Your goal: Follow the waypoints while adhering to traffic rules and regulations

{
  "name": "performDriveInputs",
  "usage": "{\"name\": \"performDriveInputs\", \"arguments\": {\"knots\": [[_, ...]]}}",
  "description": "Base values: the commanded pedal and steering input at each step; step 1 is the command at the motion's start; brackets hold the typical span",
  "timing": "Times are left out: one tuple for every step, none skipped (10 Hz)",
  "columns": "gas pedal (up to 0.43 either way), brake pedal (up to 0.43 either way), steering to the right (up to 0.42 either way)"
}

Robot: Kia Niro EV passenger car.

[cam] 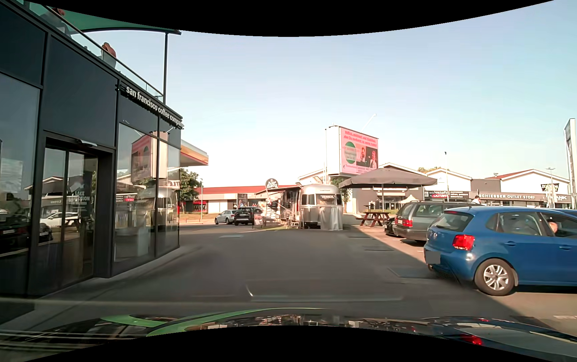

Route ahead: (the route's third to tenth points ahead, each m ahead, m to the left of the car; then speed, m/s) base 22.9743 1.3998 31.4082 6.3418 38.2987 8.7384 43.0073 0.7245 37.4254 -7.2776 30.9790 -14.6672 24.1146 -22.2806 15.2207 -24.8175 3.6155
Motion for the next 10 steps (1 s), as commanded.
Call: {"name": "performDriveInputs", "arguments": {"knots": [[0.000, 0.049, -0.073], [0.000, 0.061, -0.073], [0.000, 0.067, -0.073], [0.000, 0.067, -0.073], [0.000, 0.067, -0.071], [0.000, 0.067, -0.065], [0.000, 0.067, -0.058], [0.000, 0.061, -0.051], [0.000, 0.055, -0.050], [0.000, 0.043, -0.049]]}}
